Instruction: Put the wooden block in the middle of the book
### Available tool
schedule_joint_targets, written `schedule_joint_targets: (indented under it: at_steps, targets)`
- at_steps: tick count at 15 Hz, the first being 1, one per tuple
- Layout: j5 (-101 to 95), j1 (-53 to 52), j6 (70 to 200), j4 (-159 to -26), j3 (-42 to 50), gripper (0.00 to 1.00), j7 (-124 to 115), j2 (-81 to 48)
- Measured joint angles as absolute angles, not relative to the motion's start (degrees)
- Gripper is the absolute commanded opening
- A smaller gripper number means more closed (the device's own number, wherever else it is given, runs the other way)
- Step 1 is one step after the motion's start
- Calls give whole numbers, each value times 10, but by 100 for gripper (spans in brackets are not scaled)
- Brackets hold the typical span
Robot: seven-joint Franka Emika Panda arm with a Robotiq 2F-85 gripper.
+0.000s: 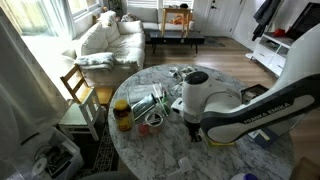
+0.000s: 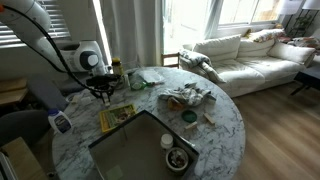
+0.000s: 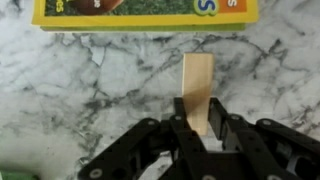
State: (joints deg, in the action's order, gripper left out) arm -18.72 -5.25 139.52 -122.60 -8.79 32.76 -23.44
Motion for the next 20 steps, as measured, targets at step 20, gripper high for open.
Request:
schedule_joint_targets:
  at_steps: [20]
  targets:
    - [-101, 0, 1498, -1322, -101, 7, 376, -193]
